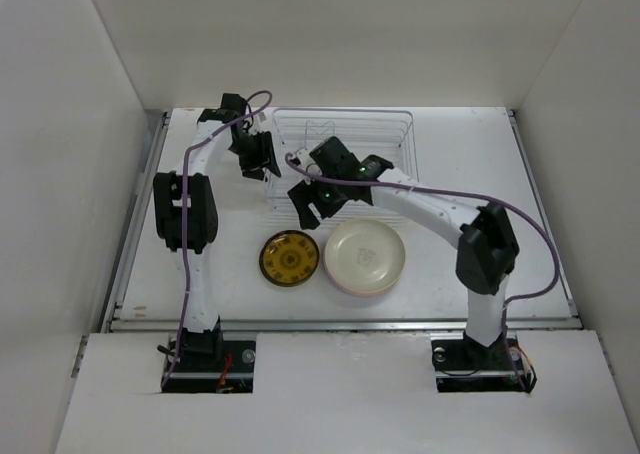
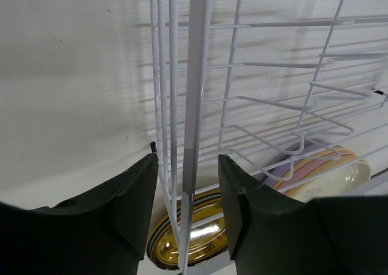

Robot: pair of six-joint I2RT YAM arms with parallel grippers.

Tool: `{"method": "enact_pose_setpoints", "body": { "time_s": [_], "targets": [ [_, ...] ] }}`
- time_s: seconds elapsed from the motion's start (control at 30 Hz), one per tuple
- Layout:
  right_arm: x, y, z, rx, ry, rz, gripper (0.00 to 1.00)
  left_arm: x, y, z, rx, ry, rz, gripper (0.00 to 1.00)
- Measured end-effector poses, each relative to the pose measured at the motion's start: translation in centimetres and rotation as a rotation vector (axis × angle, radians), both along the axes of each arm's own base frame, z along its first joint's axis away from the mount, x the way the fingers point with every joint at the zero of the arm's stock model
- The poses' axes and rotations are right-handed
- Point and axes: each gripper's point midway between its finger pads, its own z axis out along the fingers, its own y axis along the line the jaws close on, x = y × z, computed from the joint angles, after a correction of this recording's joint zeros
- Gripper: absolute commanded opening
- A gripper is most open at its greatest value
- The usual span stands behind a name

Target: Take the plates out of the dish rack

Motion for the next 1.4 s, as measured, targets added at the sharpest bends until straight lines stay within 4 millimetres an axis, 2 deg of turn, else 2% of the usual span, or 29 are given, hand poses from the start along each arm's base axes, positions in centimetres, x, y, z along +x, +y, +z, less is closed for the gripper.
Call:
{"method": "enact_pose_setpoints", "body": {
  "time_s": [0.07,0.2,0.3,0.37,0.47,0.57,0.63,0.67,0.77,0.8,0.9,1.0,1.1,1.27,1.4],
  "targets": [
    [0.6,-0.5,3.0,0.029,-0.076,-0.033,0.82,-0.1,0.0,0.2,0.001,0.000,-0.001,0.43],
    [2.1,-2.8,11.5,0.128,-0.263,-0.192,0.89,-0.1,0.2,1.6,0.011,-0.030,-0.002,0.48],
    [3.7,-7.1,17.4,0.183,-0.394,-0.418,0.97,0.0,0.8,4.0,0.039,-0.101,-0.008,0.53],
    [5.3,-12.1,20.3,0.188,-0.497,-0.637,0.99,-0.1,1.4,6.5,0.062,-0.171,-0.009,0.56],
    [5.6,-22.0,21.3,0.101,-0.632,-0.994,0.99,-0.2,2.6,10.8,0.099,-0.298,0.011,0.59],
    [3.6,-30.1,20.4,-0.037,-0.712,-1.280,0.99,-0.6,4.9,14.6,0.162,-0.411,0.076,0.68],
    [1.6,-34.1,20.0,-0.116,-0.741,-1.428,0.99,-1.1,6.9,16.2,0.224,-0.461,0.136,0.76],
    [0.5,-35.7,20.1,-0.138,-0.755,-1.491,0.99,-1.5,8.1,16.6,0.269,-0.477,0.172,0.84],
    [-3.1,-39.2,21.1,-0.129,-0.802,-1.624,0.99,-3.5,11.6,16.7,0.411,-0.496,0.273,0.92],
    [-4.4,-40.1,21.6,-0.104,-0.816,-1.654,0.99,-4.5,12.6,16.7,0.459,-0.498,0.296,0.97],
    [-7.5,-42.0,23.3,0.009,-0.839,-1.703,0.99,-7.3,15.0,16.9,0.578,-0.512,0.332,1.00],
    [-9.6,-43.0,24.4,0.095,-0.840,-1.714,0.99,-8.9,16.3,18.0,0.647,-0.542,0.352,1.00],
    [-9.7,-42.8,24.6,0.108,-0.819,-1.693,0.99,-9.9,17.1,18.4,0.682,-0.568,0.368,1.00],
    [-8.9,-41.7,22.9,0.047,-0.756,-1.646,0.99,-11.9,17.2,17.2,0.691,-0.556,0.351,1.00],
    [-8.7,-41.0,22.0,0.045,-0.711,-1.627,0.99,-12.6,17.1,17.0,0.684,-0.562,0.344,1.00]
  ]
}}
